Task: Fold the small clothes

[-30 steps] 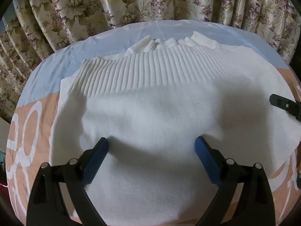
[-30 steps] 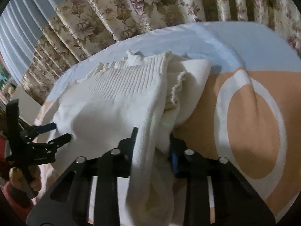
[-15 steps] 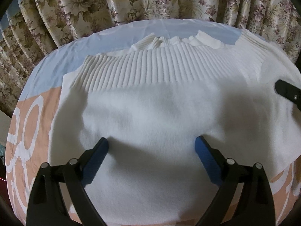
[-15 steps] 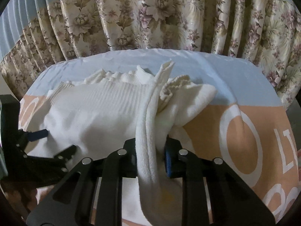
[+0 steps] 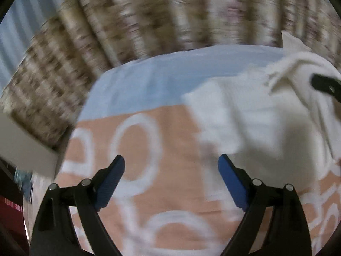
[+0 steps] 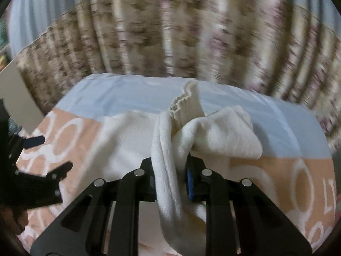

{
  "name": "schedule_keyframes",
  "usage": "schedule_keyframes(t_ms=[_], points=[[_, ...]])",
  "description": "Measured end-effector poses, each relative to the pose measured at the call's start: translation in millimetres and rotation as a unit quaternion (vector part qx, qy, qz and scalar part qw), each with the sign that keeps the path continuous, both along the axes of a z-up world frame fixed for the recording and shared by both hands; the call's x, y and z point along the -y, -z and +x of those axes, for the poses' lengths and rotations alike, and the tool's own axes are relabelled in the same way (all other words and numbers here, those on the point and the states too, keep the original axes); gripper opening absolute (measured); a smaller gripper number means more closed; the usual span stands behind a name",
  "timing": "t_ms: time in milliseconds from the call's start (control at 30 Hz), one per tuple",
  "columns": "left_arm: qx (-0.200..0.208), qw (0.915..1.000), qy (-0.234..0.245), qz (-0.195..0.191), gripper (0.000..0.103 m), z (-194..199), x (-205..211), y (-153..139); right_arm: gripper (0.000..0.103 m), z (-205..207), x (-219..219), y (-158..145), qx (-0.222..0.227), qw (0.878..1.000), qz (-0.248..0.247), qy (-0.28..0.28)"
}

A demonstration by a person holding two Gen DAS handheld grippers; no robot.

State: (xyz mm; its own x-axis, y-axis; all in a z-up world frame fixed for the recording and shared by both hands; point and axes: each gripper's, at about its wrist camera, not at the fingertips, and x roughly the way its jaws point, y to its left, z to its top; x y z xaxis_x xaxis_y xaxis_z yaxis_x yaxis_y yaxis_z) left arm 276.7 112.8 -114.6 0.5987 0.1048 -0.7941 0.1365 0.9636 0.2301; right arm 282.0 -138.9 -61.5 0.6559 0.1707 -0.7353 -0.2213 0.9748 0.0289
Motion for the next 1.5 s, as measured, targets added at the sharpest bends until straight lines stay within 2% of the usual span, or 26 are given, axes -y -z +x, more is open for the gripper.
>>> schedule_keyframes(t_ms=[100, 200, 267, 333, 367, 400, 433, 467, 633, 733, 900, 1067, 1133, 1200, 1267, 1300, 1333, 1367, 1400, 1433, 1500], points=[[-0.006, 0.9987, -0.047, -0.018, 0.089, -1, -48, 1, 0.019, 0, -49, 8, -0.009, 0.999, -0.005, -0.037], [-0.016, 0.9963, -0.073, -0.043, 0.089, -6, -74, 8, 0.019, 2, -99, 46, -0.063, 0.995, -0.019, -0.074], [-0.023, 0.9957, -0.075, -0.049, 0.089, -10, -80, 11, 0.020, 2, -111, 66, -0.085, 0.993, -0.033, -0.077], [-0.025, 0.9962, -0.070, -0.045, 0.089, -15, -78, 14, 0.027, -1, -111, 69, -0.077, 0.993, -0.027, -0.090], [-0.024, 0.9966, -0.066, -0.044, 0.089, -17, -74, 16, 0.029, -1, -106, 65, -0.081, 0.992, -0.017, -0.096], [-0.025, 0.9968, -0.062, -0.044, 0.090, -19, -71, 17, 0.038, -1, -99, 59, -0.089, 0.991, 0.007, -0.104], [-0.027, 0.9969, -0.060, -0.044, 0.090, -18, -68, 18, 0.042, -2, -92, 54, -0.092, 0.990, 0.023, -0.106], [-0.027, 0.9970, -0.057, -0.046, 0.090, -16, -65, 19, 0.042, -3, -82, 44, -0.088, 0.990, 0.036, -0.106], [-0.024, 0.9976, -0.030, -0.057, 0.090, -8, -43, 16, 0.056, -19, -31, 18, -0.067, 0.993, 0.046, -0.092], [-0.027, 0.9965, -0.008, -0.078, 0.090, 2, -24, 12, 0.056, -19, 4, 22, -0.069, 0.995, 0.051, -0.057], [-0.021, 0.9937, 0.041, -0.103, 0.090, 30, 19, 0, 0.056, -15, 45, 44, -0.093, 0.993, 0.075, -0.011], [-0.017, 0.9939, 0.076, -0.077, 0.090, 59, 64, 2, 0.056, -21, 51, 59, -0.099, 0.991, 0.087, -0.008], [-0.030, 0.9935, 0.085, -0.070, 0.090, 74, 78, 10, 0.053, -21, 51, 61, -0.097, 0.991, 0.092, -0.010], [-0.039, 0.9936, 0.083, -0.065, 0.080, 83, 83, 17, 0.043, -20, 48, 66, -0.101, 0.990, 0.097, -0.017], [-0.060, 0.9896, 0.098, -0.087, 0.046, 93, 83, 26, 0.038, -19, 46, 68, -0.100, 0.990, 0.092, -0.024], [-0.069, 0.9862, 0.105, -0.108, 0.036, 94, 81, 27, 0.031, -21, 45, 68, -0.091, 0.992, 0.086, -0.025], [-0.071, 0.9834, 0.109, -0.126, 0.030, 96, 79, 27, 0.024, -22, 44, 68, -0.083, 0.993, 0.082, -0.025], [-0.068, 0.9835, 0.112, -0.125, 0.024, 97, 79, 27, 0.020, -24, 44, 69, -0.076, 0.994, 0.077, -0.025], [-0.063, 0.9831, 0.120, -0.123, 0.022, 98, 81, 24, 0.015, -27, 43, 69, -0.067, 0.995, 0.069, -0.024], [-0.057, 0.9834, 0.128, -0.115, 0.016, 100, 83, 22, 0.011, -28, 42, 70, -0.061, 0.996, 0.061, -0.024], [-0.044, 0.9853, 0.138, -0.091, 0.015, 104, 88, 17, 0.008, -33, 36, 69, -0.041, 0.998, 0.031, -0.028]])
